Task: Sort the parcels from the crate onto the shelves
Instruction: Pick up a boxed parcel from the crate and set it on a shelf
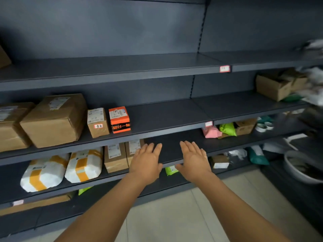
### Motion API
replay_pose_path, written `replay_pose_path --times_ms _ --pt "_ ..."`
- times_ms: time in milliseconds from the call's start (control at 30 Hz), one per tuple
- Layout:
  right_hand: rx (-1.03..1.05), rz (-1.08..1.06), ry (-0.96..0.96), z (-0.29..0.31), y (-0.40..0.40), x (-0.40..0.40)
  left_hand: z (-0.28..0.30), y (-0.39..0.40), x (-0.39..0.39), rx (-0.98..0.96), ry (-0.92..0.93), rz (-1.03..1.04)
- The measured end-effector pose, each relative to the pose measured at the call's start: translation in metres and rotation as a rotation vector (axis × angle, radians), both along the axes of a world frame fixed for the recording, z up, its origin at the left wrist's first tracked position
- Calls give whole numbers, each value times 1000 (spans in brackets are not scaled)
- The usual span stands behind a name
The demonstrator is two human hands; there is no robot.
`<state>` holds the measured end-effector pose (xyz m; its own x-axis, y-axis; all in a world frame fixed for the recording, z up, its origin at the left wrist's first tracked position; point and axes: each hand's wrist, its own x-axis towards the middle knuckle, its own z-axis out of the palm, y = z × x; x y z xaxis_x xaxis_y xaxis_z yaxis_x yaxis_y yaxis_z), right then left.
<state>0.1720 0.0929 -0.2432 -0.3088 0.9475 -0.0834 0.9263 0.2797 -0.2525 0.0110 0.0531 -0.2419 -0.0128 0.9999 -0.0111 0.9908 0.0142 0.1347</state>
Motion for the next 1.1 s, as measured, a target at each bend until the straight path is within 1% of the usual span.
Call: replay_pose_path --times_ms 367,467,700,800,1100 --pt "36 -343 -22 -1 -126 128 -2 -65 126 30 -16 -364" --pt "44 -440 -43 -1 -155 168 -3 -76 166 28 -5 -470" --pt "14 -689 -21 -7 -221 269 -2 -103 276 52 11 -709" --pt "15 -748 -36 -11 -243 306 -3 -116 318 36 16 -765" --pt "-22 -927 -15 -24 -337 455 -10 -184 485 -44 -2 -906"
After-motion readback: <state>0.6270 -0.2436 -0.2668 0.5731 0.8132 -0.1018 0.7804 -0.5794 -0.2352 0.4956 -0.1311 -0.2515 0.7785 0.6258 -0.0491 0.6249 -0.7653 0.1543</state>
